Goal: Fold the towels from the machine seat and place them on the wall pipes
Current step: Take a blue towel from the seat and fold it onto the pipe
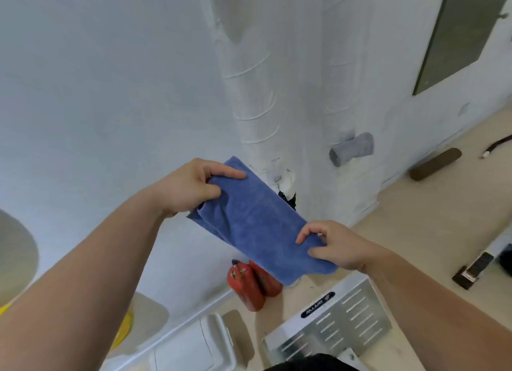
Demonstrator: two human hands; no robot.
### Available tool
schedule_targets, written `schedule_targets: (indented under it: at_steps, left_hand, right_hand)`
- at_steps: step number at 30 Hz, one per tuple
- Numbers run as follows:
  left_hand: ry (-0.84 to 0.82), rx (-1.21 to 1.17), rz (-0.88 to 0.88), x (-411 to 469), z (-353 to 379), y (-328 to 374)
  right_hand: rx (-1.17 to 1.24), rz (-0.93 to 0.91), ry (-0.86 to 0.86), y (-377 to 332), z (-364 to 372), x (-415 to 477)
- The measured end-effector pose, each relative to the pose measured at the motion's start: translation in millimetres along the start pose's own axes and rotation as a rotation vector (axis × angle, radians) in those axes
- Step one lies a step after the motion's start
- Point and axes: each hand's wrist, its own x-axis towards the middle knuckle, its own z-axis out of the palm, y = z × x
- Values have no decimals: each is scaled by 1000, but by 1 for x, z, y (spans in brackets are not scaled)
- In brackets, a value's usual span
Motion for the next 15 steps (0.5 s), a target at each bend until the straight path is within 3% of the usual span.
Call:
schedule_targets:
  at_steps: [7,15]
  left_hand:
    - [64,-138,-95,-3,24,-55]
    - [187,-481,-222,1,80,-116]
  right_hand:
    - [-50,113,-175,11,-8,-11]
    - [298,274,-24,36,-7,-22]
